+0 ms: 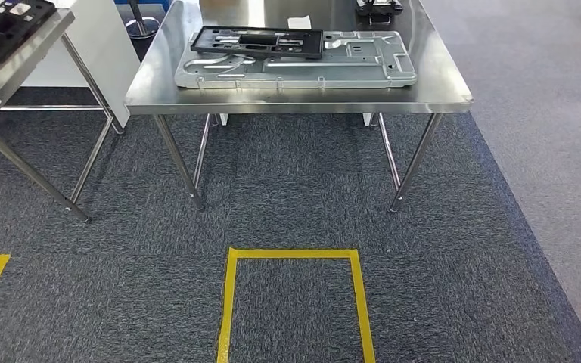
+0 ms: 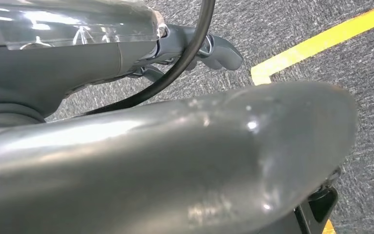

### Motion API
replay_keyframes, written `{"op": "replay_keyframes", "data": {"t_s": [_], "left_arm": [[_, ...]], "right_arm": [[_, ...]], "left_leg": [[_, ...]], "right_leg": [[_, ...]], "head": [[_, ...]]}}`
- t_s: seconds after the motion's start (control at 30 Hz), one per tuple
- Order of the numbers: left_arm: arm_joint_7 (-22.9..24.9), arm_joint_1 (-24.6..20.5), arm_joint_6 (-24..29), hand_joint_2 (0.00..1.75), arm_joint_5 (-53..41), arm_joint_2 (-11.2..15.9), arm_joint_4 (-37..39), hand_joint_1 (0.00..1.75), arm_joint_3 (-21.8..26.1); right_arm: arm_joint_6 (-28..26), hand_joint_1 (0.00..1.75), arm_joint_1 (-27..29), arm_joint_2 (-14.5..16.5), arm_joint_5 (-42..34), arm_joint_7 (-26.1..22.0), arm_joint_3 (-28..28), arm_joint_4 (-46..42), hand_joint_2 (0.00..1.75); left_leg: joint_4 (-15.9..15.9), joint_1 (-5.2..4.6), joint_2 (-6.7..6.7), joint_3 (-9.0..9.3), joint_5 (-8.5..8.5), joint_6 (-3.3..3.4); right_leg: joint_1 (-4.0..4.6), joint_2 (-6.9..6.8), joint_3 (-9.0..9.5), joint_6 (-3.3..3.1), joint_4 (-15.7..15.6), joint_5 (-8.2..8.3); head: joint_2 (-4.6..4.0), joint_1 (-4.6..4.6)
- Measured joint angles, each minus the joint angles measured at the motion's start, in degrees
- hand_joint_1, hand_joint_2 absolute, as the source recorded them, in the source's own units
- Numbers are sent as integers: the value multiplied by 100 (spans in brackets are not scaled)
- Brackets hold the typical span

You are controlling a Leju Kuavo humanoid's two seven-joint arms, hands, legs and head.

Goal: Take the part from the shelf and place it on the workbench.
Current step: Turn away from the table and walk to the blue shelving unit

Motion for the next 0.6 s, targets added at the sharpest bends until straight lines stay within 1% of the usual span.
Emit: {"op": "replay_keyframes", "data": {"t_s": [0.03,0.07,0.1,0.13,0.17,0.2,0.23,0.27,0.3,0.33,0.37,0.4,0.43,0.47,0.5,0.53,0.57,0.6], "left_arm": [[0,6,2,0,1,1,0,0,1],[-1,8,3,0,0,1,0,0,1],[-1,10,3,0,-1,2,0,0,1],[-2,11,4,0,-1,2,0,0,1],[-3,10,4,0,-2,3,0,0,1],[-3,10,4,0,-2,3,0,0,1],[-3,9,4,0,-3,3,0,0,1],[-3,5,4,0,-4,3,0,0,1],[-3,-3,4,0,-9,3,0,0,1],[-4,-14,3,0,-15,4,0,0,1],[-4,-23,3,0,-20,3,0,0,1],[-4,-28,3,0,-25,3,0,0,1],[-3,-24,2,0,-27,1,0,0,1],[-2,-17,2,0,-31,-3,0,0,1],[-1,-11,1,0,-38,-5,0,0,1],[-1,-8,-1,0,-50,-8,0,0,1],[-1,-10,-5,0,-65,-10,0,0,1],[-2,-10,-10,0,-78,-12,0,0,1]], "right_arm": [[1,0,-2,1,-2,8,-2,7,0],[1,0,-5,1,-4,13,-2,8,0],[1,0,-3,1,-7,17,-3,9,0],[2,0,1,1,-9,20,-3,10,0],[2,0,3,1,-9,21,-3,11,0],[2,0,4,1,-9,22,-3,13,0],[3,0,5,1,-8,24,-3,14,0],[3,0,4,1,-7,27,-3,14,0],[7,0,3,3,-5,31,-3,15,0],[11,0,4,5,-4,34,-3,15,0],[18,0,5,8,-3,37,-3,15,0],[26,0,8,10,-2,38,-4,16,0],[34,0,17,9,-2,40,-5,17,0],[42,0,26,6,-3,44,-7,20,0],[50,0,34,3,-3,48,-9,23,0],[59,0,43,-1,-4,51,-10,26,0],[69,0,46,-5,-8,55,-13,27,0],[77,0,51,-8,-13,56,-16,28,0]], "left_leg": [[208,5,-10,-82,-253,-20],[525,13,-15,-173,-576,-33],[904,14,-16,-253,-866,-42],[1256,14,-16,-296,-1024,-48],[1500,14,-16,-280,-1038,-45],[1574,12,-17,-184,-925,-32],[1453,7,-18,9,-751,-5],[1152,-4,-19,293,-621,35],[693,-22,-18,661,-613,83],[231,-39,-17,987,-687,125],[-120,-58,-17,1208,-786,162],[-339,-71,-16,1319,-859,190],[-402,-75,-16,1302,-839,216],[-413,-71,-6,1250,-770,249],[-429,-60,5,1195,-694,288],[-447,-48,15,1121,-608,326],[-450,-37,24,1036,-529,354],[-446,-36,24,940,-456,370]], "right_leg": [[-5,-20,-87,-51,-3,76],[9,-35,-183,-87,7,147],[25,-44,-285,-109,22,218],[42,-48,-392,-115,43,287],[58,-50,-504,-118,71,355],[73,-51,-616,-117,105,417],[87,-48,-728,-113,145,474],[98,-44,-824,-107,187,527],[115,-37,-906,-93,230,575],[127,-35,-965,-73,265,623],[129,-37,-1003,-47,283,677],[126,-43,-1027,-16,287,732],[121,-50,-1043,18,272,796],[106,-39,-1065,54,273,809],[94,-23,-1101,93,323,716],[81,-4,-1156,134,466,505],[56,13,-1229,172,720,196],[38,19,-1309,210,1064,-120]], "head": [[0,-11],[0,-26],[0,-38],[1,-42],[1,-44],[1,-45],[1,-47],[1,-48],[1,-48],[1,-47],[1,-41],[1,-40],[1,-35],[1,-37],[1,-34],[1,-17],[0,-4],[0,15]]}}
